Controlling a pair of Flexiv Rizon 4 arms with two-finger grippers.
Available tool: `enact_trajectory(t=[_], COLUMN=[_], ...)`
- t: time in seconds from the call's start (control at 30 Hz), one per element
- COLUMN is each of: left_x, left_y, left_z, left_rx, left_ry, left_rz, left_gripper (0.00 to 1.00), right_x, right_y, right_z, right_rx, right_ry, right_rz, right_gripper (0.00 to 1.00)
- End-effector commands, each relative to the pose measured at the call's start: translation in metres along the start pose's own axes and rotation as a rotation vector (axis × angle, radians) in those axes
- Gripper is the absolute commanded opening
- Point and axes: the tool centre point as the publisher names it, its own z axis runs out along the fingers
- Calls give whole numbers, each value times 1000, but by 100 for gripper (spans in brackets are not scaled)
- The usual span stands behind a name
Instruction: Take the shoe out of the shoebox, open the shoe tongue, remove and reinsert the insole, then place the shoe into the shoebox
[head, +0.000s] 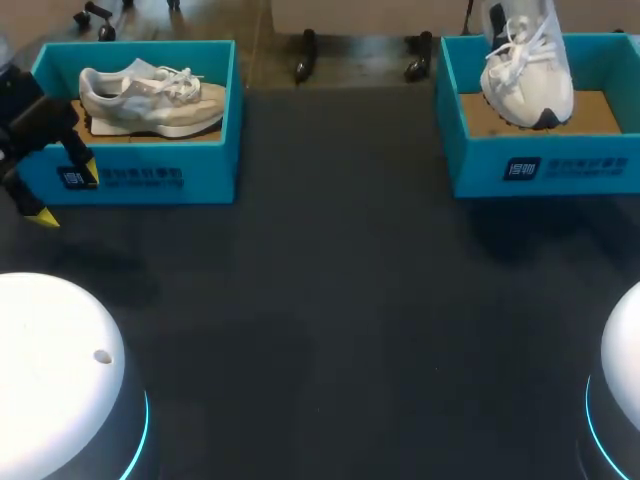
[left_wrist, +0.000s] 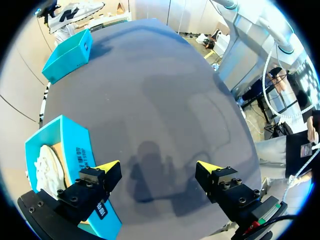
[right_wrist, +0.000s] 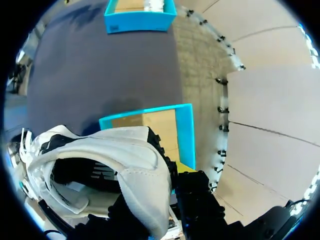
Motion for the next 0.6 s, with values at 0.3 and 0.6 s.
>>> enact_trajectory(t=[0.3,0.6], left_x=[0,0], left_y=[0,0], left_z=[-1,-1], left_rx=[-2,-2], left_ry=[2,2], left_rz=[0,0], left_gripper=[100,100], right_x=[-54,-52], right_y=[-32,-71], right_z=[28,49], right_rx=[-19,-6], right_ry=[-9,-2], right_rz=[-74,179], right_gripper=[0,0])
